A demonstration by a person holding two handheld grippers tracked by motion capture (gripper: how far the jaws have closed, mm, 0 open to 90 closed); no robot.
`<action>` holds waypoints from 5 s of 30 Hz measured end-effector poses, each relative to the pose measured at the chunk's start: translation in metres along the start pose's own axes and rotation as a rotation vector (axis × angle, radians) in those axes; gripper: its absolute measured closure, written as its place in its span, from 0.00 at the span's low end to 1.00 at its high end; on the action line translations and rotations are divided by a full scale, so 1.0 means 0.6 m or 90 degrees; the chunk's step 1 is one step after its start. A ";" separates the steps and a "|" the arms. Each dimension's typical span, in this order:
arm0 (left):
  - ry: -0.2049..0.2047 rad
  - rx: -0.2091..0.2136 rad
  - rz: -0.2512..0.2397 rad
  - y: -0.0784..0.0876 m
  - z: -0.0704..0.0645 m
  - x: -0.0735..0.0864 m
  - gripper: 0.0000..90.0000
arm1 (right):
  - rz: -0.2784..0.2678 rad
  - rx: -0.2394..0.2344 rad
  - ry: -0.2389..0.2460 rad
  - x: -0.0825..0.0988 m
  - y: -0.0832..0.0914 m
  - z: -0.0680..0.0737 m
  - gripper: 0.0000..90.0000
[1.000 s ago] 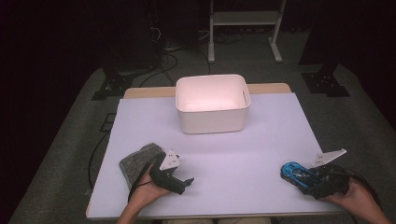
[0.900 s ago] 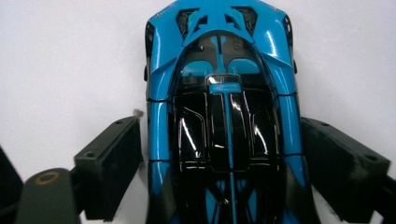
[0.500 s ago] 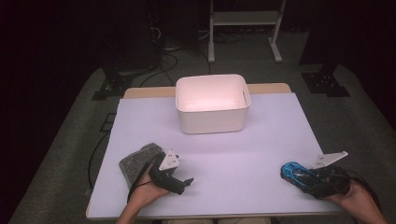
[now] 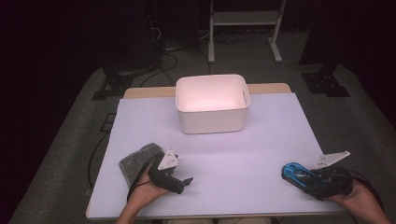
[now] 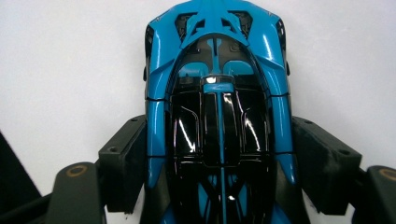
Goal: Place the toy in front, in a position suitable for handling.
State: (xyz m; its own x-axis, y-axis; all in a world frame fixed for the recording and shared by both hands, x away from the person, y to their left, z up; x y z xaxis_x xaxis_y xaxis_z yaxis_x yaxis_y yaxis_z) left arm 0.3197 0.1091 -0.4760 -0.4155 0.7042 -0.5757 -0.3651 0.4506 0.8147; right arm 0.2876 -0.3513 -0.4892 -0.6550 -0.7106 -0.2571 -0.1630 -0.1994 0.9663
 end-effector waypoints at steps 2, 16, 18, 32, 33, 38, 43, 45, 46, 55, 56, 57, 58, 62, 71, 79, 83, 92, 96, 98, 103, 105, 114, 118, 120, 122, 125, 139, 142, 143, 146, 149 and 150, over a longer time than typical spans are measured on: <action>0.000 -0.001 0.000 0.000 0.000 0.000 0.03 | -0.004 -0.007 -0.001 0.000 0.000 0.000 0.28; -0.006 -0.006 -0.001 0.008 0.003 -0.002 0.03 | -0.064 -0.033 0.066 -0.072 0.049 0.041 0.28; -0.003 -0.006 -0.004 0.010 0.004 -0.002 0.03 | -0.078 -0.043 0.090 -0.097 0.057 0.055 0.28; 0.004 -0.007 -0.003 0.032 0.023 0.007 0.05 | -0.089 -0.099 0.276 -0.267 0.051 0.184 0.28; 0.005 -0.008 0.001 0.033 0.024 0.009 0.05 | -0.084 -0.100 0.285 -0.276 0.047 0.192 0.28; 0.004 -0.013 0.012 0.042 0.036 0.021 0.06 | -0.062 -0.113 0.322 -0.313 0.017 0.224 0.28; 0.017 -0.009 0.021 0.052 0.052 0.033 0.06 | -0.046 -0.116 0.349 -0.339 -0.015 0.244 0.28; 0.027 -0.001 0.031 0.055 0.058 0.040 0.08 | -0.031 -0.108 0.365 -0.345 -0.029 0.252 0.28; 0.029 0.001 0.035 0.056 0.061 0.045 0.10 | -0.027 -0.107 0.372 -0.347 -0.035 0.256 0.28; 0.013 -0.011 0.075 0.064 0.080 0.076 0.15 | 0.009 -0.090 0.401 -0.353 -0.088 0.268 0.28; 0.015 -0.009 0.080 0.061 0.082 0.079 0.15 | 0.011 -0.089 0.403 -0.351 -0.092 0.270 0.28; 0.014 -0.008 0.084 0.059 0.083 0.081 0.16 | 0.006 -0.093 0.406 -0.351 -0.095 0.271 0.29; 0.013 -0.006 0.088 0.056 0.083 0.083 0.16 | -0.002 -0.101 0.400 -0.351 -0.094 0.271 0.29; -0.004 0.003 0.102 0.047 0.080 0.085 0.23 | -0.017 -0.133 0.381 -0.351 -0.095 0.268 0.27; 0.006 0.010 0.099 0.045 0.082 0.084 0.32 | -0.089 -0.154 0.325 -0.326 -0.051 0.239 0.20; 0.000 0.016 0.115 0.036 0.079 0.079 0.37 | -0.083 -0.155 0.285 -0.277 -0.062 0.210 0.19; 0.017 0.017 0.112 0.031 0.079 0.080 0.36 | -0.099 -0.154 0.293 -0.275 -0.074 0.214 0.19; -0.009 0.006 0.115 0.023 0.079 0.082 0.45 | -0.116 -0.141 0.302 -0.271 -0.094 0.223 0.21; -0.020 -0.008 0.108 0.024 0.079 0.083 0.55 | -0.128 -0.129 0.307 -0.269 -0.095 0.221 0.23; -0.021 -0.012 0.108 0.025 0.080 0.083 0.61 | -0.130 -0.124 0.309 -0.269 -0.095 0.221 0.23; -0.016 -0.029 0.110 0.031 0.085 0.076 0.82 | -0.132 -0.117 0.319 -0.269 -0.096 0.221 0.24; -0.020 -0.027 0.101 0.037 0.083 0.069 0.86 | -0.131 -0.118 0.320 -0.269 -0.096 0.220 0.24; -0.119 0.069 0.006 0.051 0.008 -0.031 0.86 | -0.127 -0.122 0.330 -0.271 -0.096 0.218 0.24; -0.214 0.125 0.022 0.014 -0.056 -0.092 0.85 | -0.126 -0.120 0.323 -0.271 -0.096 0.220 0.24; -0.241 0.136 0.047 -0.007 -0.074 -0.103 0.85 | -0.123 -0.120 0.323 -0.271 -0.095 0.220 0.24; -0.256 0.146 0.065 -0.025 -0.086 -0.110 0.85 | -0.123 -0.120 0.324 -0.271 -0.095 0.220 0.24; -0.267 0.161 0.066 -0.037 -0.097 -0.117 0.84 | -0.126 -0.122 0.325 -0.271 -0.096 0.220 0.24; -0.233 0.145 0.105 -0.013 -0.057 -0.046 0.87 | -0.129 -0.119 0.326 -0.270 -0.096 0.220 0.25; -0.223 0.151 0.103 -0.013 -0.052 -0.043 0.87 | -0.128 -0.120 0.327 -0.270 -0.096 0.220 0.25; -0.223 0.151 0.103 -0.013 -0.052 -0.043 0.87 | -0.128 -0.120 0.327 -0.270 -0.096 0.220 0.25; -0.242 0.163 0.092 -0.020 -0.068 -0.068 0.87 | -0.128 -0.119 0.326 -0.270 -0.096 0.220 0.25; -0.270 0.177 0.071 -0.030 -0.097 -0.099 0.87 | -0.128 -0.119 0.324 -0.270 -0.096 0.221 0.25; -0.281 0.169 0.072 -0.032 -0.103 -0.107 0.87 | -0.130 -0.119 0.325 -0.270 -0.096 0.221 0.25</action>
State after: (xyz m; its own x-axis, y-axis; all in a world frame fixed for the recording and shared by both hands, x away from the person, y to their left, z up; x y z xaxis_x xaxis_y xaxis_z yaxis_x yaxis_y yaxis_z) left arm 0.3019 0.0212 -0.4588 -0.0282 0.8950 -0.4451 -0.0909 0.4411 0.8928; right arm 0.3054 -0.1355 -0.5013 -0.1771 -0.8714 -0.4575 -0.0850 -0.4496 0.8892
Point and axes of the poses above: each handheld gripper's, and its own axes: y roughly backward along the jaws, x roughly out of its underside, z roughly to its left, the point moved 6 cm from there along -y, roughly forward along the jaws, and after that the axes turned 15 degrees about z, right-handed, at the moved point
